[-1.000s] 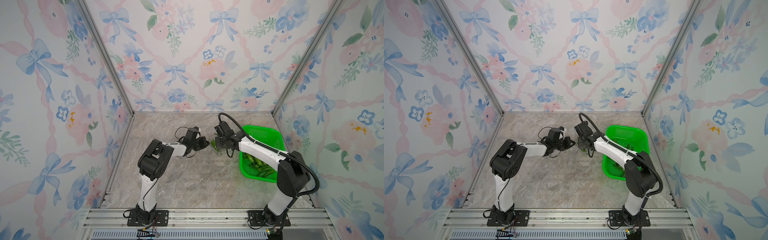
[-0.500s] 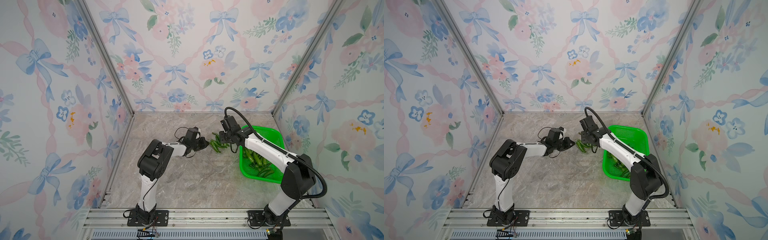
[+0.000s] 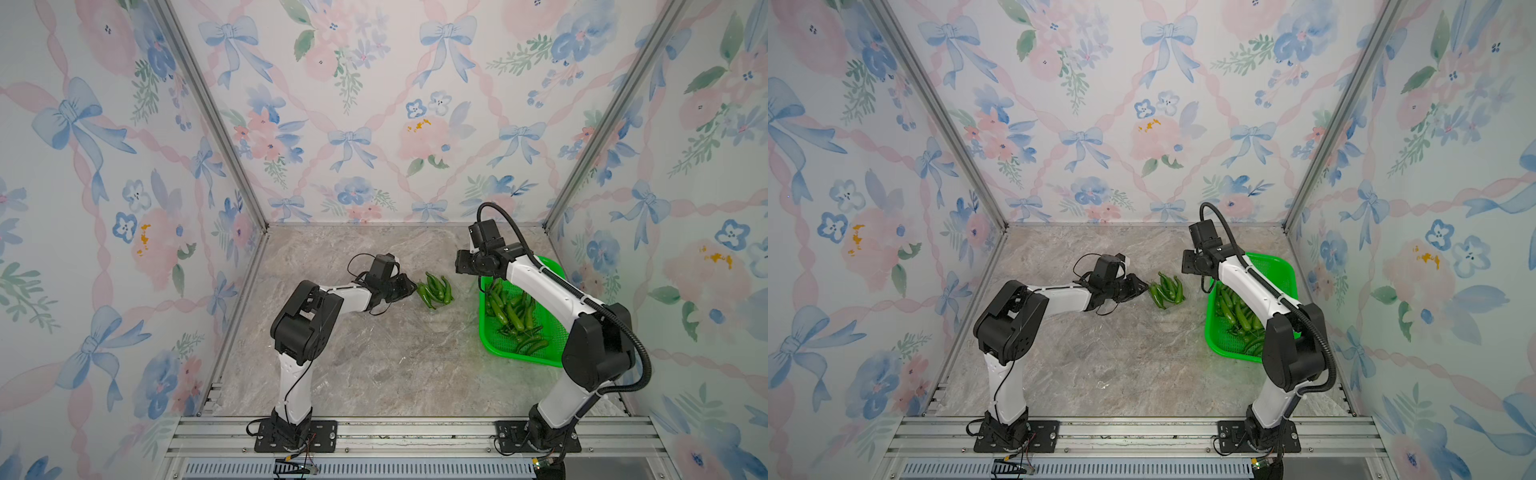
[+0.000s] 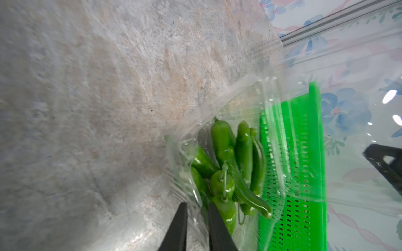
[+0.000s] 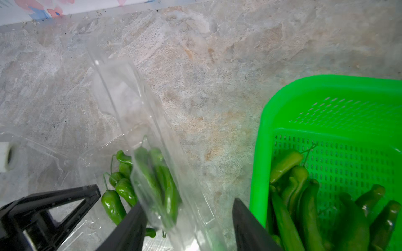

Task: Take small green peppers out of containers
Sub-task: Open the packing box at the center of the board.

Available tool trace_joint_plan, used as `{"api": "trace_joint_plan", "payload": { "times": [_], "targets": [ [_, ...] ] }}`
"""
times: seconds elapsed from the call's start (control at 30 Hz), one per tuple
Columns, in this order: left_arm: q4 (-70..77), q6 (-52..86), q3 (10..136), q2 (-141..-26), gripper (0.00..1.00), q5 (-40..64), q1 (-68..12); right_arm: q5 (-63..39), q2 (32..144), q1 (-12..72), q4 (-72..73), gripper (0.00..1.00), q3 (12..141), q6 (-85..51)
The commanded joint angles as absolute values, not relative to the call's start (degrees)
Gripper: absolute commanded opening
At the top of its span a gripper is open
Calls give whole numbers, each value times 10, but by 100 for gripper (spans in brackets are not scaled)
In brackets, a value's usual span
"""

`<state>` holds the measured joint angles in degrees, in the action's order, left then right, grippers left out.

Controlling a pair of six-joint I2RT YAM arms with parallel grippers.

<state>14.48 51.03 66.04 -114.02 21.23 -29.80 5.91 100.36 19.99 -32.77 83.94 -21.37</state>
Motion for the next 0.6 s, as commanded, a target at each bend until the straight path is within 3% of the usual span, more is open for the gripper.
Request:
{"api": "trace_joint_plan", "payload": {
  "times": [0.0, 0.1, 0.57],
  "targets": [
    [127, 495, 647, -1105, 21, 203, -285, 20, 1036, 188, -335, 65, 874, -201],
    [125, 494, 639, -1092, 32, 195, -280, 20, 1033, 179, -328, 69, 877, -195],
    [103, 479, 618, -1033, 38, 184, -256, 91, 826, 159, -246, 71, 743, -162]
  ]
}}
